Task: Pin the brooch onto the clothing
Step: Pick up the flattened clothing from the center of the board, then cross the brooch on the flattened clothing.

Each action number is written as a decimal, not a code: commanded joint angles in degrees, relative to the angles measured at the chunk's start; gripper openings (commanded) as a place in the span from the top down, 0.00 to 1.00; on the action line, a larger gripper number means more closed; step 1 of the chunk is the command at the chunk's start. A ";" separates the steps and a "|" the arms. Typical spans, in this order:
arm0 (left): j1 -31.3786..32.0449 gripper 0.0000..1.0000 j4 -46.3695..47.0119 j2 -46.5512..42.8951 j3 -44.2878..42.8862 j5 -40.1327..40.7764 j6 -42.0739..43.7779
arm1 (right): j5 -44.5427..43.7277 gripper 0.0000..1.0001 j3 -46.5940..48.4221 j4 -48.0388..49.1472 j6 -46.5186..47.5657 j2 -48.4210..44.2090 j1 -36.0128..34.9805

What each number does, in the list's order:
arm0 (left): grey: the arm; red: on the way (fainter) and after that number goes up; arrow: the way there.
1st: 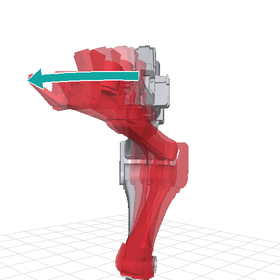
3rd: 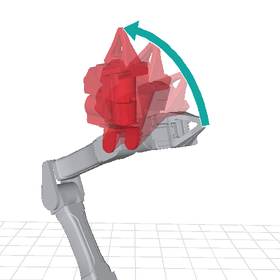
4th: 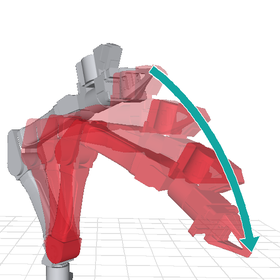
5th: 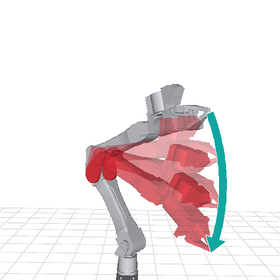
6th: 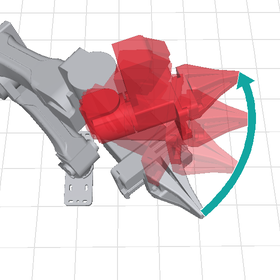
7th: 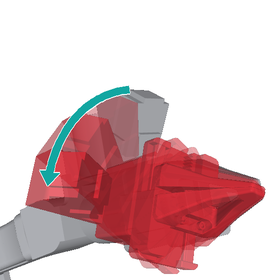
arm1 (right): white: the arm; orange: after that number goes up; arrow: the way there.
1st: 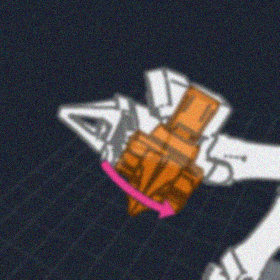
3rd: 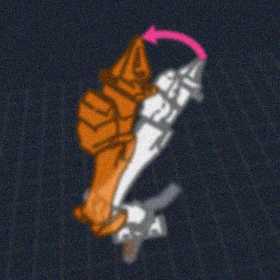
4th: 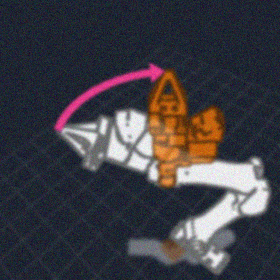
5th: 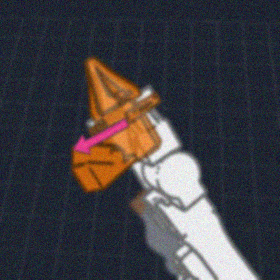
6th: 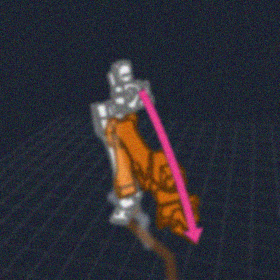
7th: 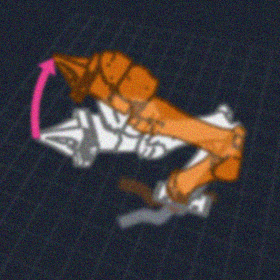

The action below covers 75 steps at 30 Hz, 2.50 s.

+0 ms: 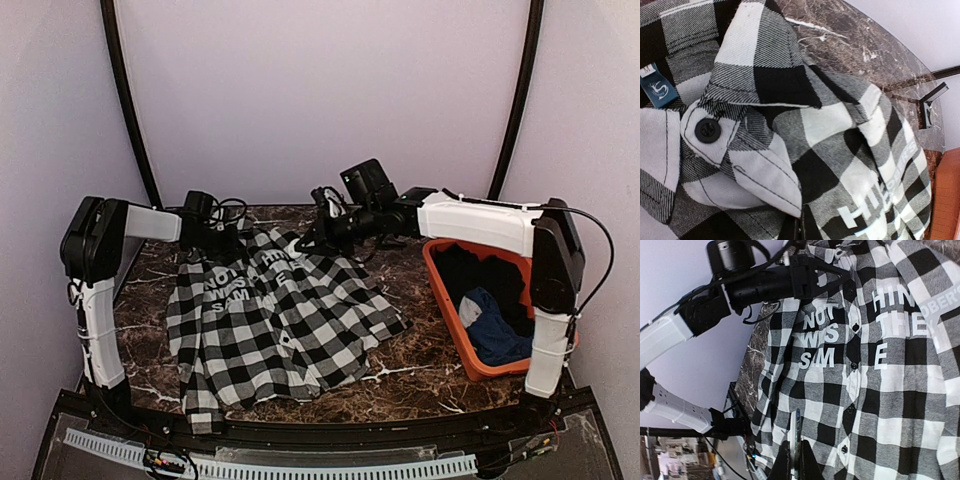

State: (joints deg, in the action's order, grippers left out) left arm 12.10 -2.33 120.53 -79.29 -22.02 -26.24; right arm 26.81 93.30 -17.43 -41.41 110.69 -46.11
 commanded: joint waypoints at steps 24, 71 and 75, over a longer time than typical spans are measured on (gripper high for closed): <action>8.16 0.99 22.60 -36.87 33.24 6.82 -13.95 | 21.91 1.00 -1.22 53.19 -53.54 22.41 -1.01; 12.25 0.99 34.73 -47.94 42.43 -5.27 -10.95 | 21.46 1.00 4.09 65.68 -62.68 29.85 -2.62; 12.30 0.99 32.14 -47.83 41.51 -6.02 -11.22 | 21.48 1.00 3.07 67.64 -63.28 29.49 -2.38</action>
State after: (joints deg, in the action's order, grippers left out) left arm 24.01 29.15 74.85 -37.23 -24.60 -38.11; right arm 47.77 96.53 47.20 -105.16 140.07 -48.64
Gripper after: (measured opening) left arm 0.011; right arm 0.025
